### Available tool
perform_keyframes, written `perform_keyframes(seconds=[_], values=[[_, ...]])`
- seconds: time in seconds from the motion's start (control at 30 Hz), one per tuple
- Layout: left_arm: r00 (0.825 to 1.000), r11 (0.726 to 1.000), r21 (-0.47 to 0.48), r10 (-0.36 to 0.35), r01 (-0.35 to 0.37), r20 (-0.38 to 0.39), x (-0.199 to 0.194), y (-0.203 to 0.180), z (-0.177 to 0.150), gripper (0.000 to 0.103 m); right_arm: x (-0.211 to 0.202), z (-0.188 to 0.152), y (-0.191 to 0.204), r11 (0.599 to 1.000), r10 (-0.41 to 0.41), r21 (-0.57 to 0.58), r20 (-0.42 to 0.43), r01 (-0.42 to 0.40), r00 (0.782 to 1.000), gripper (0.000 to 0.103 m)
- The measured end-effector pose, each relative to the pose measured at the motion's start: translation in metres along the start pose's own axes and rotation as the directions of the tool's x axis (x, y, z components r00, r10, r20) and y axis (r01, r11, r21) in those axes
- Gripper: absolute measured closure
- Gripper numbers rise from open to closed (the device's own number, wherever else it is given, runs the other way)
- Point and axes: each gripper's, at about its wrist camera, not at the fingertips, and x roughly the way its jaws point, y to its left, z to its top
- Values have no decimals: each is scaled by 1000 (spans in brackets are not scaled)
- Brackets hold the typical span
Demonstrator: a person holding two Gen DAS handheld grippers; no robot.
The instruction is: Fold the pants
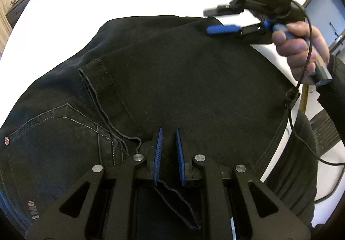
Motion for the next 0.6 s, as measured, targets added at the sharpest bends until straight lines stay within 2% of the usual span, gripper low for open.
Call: perform_keyframes(seconds=[0.13, 0.4, 0.5, 0.6], values=[[1000, 1000, -5, -7, 7, -2, 2, -1, 1, 90, -9, -24, -1, 997, -9, -70, -17, 8, 1000, 70], [1000, 1000, -10, -2, 2, 10, 0, 2, -5, 90, -44, -112, -4, 987, -99, -133, -59, 91, 993, 68], [1000, 1000, -14, -5, 5, 18, -1, 6, -11, 90, -57, -140, -7, 984, -124, -132, -40, 117, 992, 67], [1000, 1000, -20, -13, 13, 23, -4, 11, -13, 90, -68, -155, -10, 986, -128, -112, -11, 126, 992, 67]])
